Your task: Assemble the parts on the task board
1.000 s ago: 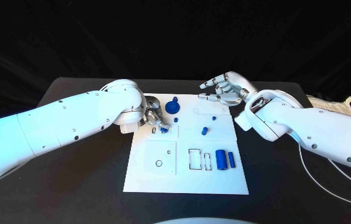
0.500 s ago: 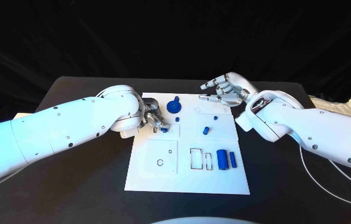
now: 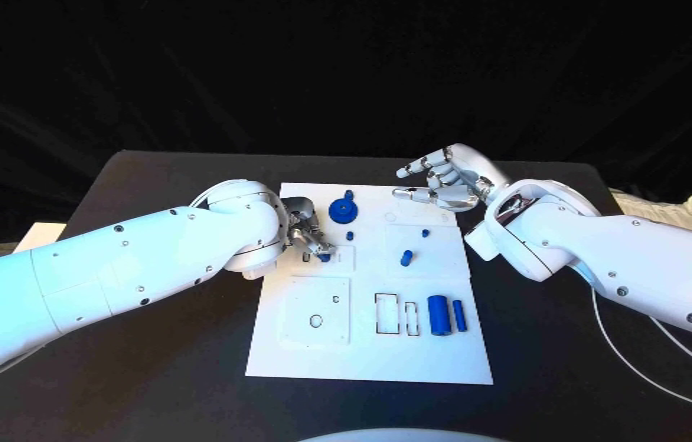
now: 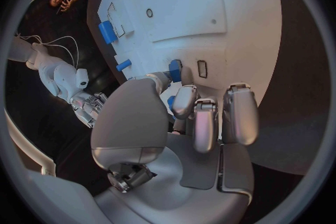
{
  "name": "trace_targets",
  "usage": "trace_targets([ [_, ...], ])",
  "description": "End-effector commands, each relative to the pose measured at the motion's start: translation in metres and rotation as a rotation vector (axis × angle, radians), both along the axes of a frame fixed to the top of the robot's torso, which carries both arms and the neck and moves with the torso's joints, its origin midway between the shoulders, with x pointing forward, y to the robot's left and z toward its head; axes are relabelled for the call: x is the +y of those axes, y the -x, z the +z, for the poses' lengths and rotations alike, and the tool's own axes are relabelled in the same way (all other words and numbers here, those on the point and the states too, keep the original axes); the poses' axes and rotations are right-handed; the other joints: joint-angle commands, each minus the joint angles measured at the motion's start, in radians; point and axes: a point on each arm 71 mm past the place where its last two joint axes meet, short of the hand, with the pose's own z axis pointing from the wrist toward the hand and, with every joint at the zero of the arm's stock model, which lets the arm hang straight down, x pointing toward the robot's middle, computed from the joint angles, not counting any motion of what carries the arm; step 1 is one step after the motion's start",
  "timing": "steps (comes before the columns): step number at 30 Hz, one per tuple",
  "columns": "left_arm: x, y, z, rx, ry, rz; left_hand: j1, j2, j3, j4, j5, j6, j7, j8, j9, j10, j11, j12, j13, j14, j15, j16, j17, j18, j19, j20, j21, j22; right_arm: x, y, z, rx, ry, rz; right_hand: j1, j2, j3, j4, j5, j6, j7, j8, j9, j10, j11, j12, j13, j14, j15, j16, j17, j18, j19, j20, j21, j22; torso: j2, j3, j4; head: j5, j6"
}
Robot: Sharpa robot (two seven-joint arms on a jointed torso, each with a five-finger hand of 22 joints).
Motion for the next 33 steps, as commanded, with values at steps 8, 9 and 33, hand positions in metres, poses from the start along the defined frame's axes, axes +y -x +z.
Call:
trace_targets([
  [8, 0.0021, 0.0037, -0.0060, -0.006, -0.052, -0.035, -0.009, 0.001, 0.176, -0.171, -0.006, -0.001, -0.006, 0.004, 0.001, 0.009, -0.003, 0.004, 0.003, 0.105, 0.003, 0.003, 0.263, -0.020, 0.008, 0.001, 0.006, 0.047, 0.0008, 0.0007, -0.0013, 0.008, 0.004, 0.017, -0.008, 0.005, -0.009, 0.001, 0.005, 0.006, -0.001, 0.002, 0.000, 0.001, -0.006, -0.003, -0.001, 0.078, -0.002, -0.007, 0.150, 0.005, -0.004, -0.001, -0.003, 0.000, 0.000, 0.0003, 0.0012, -0.003, -0.002],
  [9, 0.0022, 0.0038, -0.0061, -0.004, -0.053, -0.036, -0.009, 0.001, 0.176, -0.171, -0.006, -0.001, -0.006, 0.004, 0.001, 0.009, -0.003, 0.004, 0.003, 0.105, 0.003, 0.003, 0.263, -0.020, 0.008, 0.001, 0.006, 0.047, 0.0009, 0.0007, -0.0014, 0.008, 0.004, 0.018, -0.008, 0.005, -0.009, 0.001, 0.005, 0.006, -0.001, 0.002, 0.000, 0.001, -0.006, -0.003, -0.001, 0.078, -0.002, -0.007, 0.150, 0.005, -0.004, -0.001, -0.003, 0.000, 0.000, 0.0003, 0.0013, -0.002, -0.002],
  [33, 0.0044, 0.0077, -0.0077, 0.022, -0.082, -0.063, -0.038, -0.026, 0.175, -0.189, -0.010, 0.015, -0.012, 0.007, 0.008, 0.019, -0.006, 0.016, 0.014, 0.105, 0.001, 0.003, 0.263, -0.021, 0.011, 0.000, 0.009, 0.054, 0.0011, 0.0013, -0.0038, 0.017, 0.005, 0.024, -0.010, 0.007, -0.011, 0.002, 0.006, 0.006, -0.001, 0.002, 0.000, 0.001, -0.006, -0.002, -0.001, 0.078, -0.002, -0.007, 0.149, 0.006, -0.004, -0.001, -0.004, -0.001, 0.001, 0.0004, 0.0005, -0.001, -0.009],
])
